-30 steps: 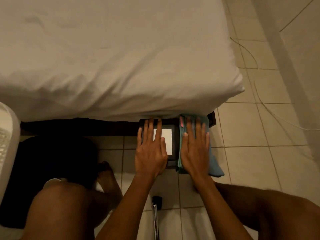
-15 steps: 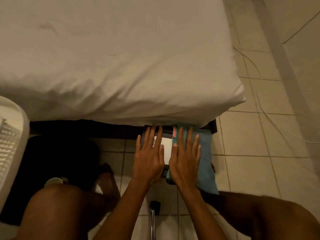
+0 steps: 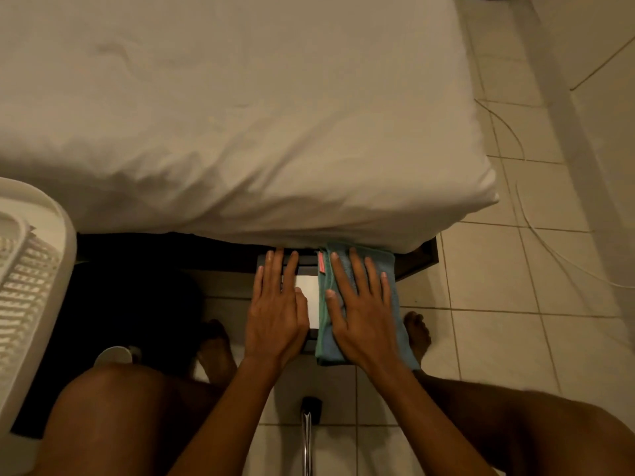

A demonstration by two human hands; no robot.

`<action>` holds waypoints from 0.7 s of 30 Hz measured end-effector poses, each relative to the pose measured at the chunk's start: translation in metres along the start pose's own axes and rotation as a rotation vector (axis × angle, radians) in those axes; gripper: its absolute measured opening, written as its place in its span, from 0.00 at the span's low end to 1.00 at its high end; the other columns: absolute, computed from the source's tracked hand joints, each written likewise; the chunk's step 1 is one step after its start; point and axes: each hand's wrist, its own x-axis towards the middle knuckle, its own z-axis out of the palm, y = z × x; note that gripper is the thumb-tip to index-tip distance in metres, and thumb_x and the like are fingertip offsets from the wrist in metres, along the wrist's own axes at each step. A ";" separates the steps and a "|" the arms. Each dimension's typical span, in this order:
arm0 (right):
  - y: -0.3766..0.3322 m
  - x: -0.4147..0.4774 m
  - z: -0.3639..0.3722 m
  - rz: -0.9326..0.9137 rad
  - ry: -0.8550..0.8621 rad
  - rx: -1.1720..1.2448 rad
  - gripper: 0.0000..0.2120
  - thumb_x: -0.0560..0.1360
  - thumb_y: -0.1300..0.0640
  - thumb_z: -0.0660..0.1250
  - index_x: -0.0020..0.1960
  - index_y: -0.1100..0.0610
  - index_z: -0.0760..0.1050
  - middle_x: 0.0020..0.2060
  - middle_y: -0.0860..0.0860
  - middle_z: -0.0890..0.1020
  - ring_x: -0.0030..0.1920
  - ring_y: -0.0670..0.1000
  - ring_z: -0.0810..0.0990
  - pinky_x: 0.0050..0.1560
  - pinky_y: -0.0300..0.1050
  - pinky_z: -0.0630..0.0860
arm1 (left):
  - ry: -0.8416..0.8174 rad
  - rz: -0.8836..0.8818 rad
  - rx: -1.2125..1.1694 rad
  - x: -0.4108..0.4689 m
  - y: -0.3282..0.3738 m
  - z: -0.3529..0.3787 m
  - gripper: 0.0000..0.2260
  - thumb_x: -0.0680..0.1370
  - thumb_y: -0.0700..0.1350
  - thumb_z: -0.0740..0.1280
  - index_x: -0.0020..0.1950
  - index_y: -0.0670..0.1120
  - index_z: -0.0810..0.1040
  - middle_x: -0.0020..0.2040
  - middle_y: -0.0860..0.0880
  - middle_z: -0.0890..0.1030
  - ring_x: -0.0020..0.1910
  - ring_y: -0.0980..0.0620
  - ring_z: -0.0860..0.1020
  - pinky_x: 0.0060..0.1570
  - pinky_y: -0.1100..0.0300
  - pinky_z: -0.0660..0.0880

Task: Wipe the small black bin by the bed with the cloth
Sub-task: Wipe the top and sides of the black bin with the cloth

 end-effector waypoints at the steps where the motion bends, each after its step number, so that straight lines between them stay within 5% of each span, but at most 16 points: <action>1: -0.001 0.000 0.001 0.016 0.002 0.009 0.28 0.83 0.41 0.47 0.80 0.42 0.42 0.81 0.47 0.46 0.80 0.50 0.41 0.79 0.54 0.39 | 0.015 -0.015 0.006 0.000 0.001 0.002 0.26 0.80 0.45 0.54 0.80 0.45 0.56 0.81 0.43 0.54 0.80 0.50 0.48 0.79 0.52 0.48; 11: -0.013 0.012 0.009 0.159 0.054 -0.003 0.30 0.82 0.40 0.41 0.81 0.49 0.43 0.81 0.53 0.48 0.81 0.53 0.42 0.79 0.60 0.43 | -0.007 0.013 0.057 -0.004 0.002 0.007 0.28 0.83 0.52 0.48 0.81 0.44 0.45 0.81 0.43 0.46 0.80 0.49 0.44 0.78 0.54 0.43; 15: -0.007 -0.008 0.001 0.055 -0.016 0.024 0.33 0.80 0.35 0.44 0.81 0.46 0.40 0.81 0.51 0.41 0.80 0.53 0.36 0.78 0.55 0.35 | -0.004 0.020 0.031 -0.001 0.001 0.008 0.27 0.84 0.51 0.47 0.81 0.45 0.46 0.81 0.44 0.48 0.80 0.50 0.44 0.78 0.55 0.45; 21: 0.004 -0.021 -0.001 0.115 -0.010 -0.019 0.33 0.80 0.35 0.45 0.81 0.45 0.40 0.81 0.50 0.41 0.80 0.52 0.38 0.78 0.57 0.40 | 0.024 -0.009 0.036 0.000 0.005 0.007 0.26 0.84 0.50 0.48 0.81 0.44 0.48 0.81 0.43 0.50 0.80 0.49 0.47 0.78 0.54 0.46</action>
